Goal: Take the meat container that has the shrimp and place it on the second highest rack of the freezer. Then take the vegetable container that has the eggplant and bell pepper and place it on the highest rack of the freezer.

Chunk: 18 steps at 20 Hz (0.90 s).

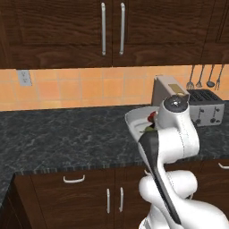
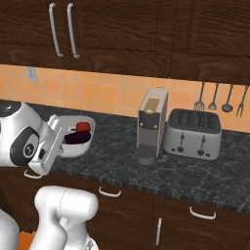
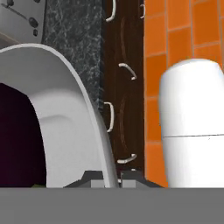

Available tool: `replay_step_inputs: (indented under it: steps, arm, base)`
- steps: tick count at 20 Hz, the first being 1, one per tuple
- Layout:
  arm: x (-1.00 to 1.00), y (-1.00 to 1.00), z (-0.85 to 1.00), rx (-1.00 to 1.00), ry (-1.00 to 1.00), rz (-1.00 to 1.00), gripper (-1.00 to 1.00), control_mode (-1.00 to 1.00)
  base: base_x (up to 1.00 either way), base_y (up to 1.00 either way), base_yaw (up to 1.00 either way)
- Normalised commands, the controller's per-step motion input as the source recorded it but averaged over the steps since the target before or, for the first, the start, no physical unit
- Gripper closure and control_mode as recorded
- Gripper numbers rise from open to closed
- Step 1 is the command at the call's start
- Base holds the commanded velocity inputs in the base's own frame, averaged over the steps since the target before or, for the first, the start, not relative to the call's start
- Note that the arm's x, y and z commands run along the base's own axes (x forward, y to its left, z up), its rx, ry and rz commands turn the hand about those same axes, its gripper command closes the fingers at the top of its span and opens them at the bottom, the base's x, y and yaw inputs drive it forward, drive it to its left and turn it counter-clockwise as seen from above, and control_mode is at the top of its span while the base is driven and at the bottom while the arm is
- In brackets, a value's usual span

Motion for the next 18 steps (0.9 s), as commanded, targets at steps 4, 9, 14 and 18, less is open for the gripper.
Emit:
replay_step_inputs:
  steps: [4,9,14,18]
  arm:
    - [-1.00,-0.31,-0.41,0.11,-0.52,0.00,1.00,-1.00]
    - [-0.99,-0.03,-0.52,0.03,-0.31,0.01,1.00,-1.00]
    - [-0.65,0.00,-0.56,0.00,-0.05,0.00,1.00,-1.00]
    - [0.00,0.00,0.00,0.00,0.00,0.00,1.00,1.00]
  base:
    - [0.00,0.00,0.00]
    - [0.00,0.00,0.00]
    - [0.00,0.00,0.00]
    - [-0.70,-0.16,-0.27]
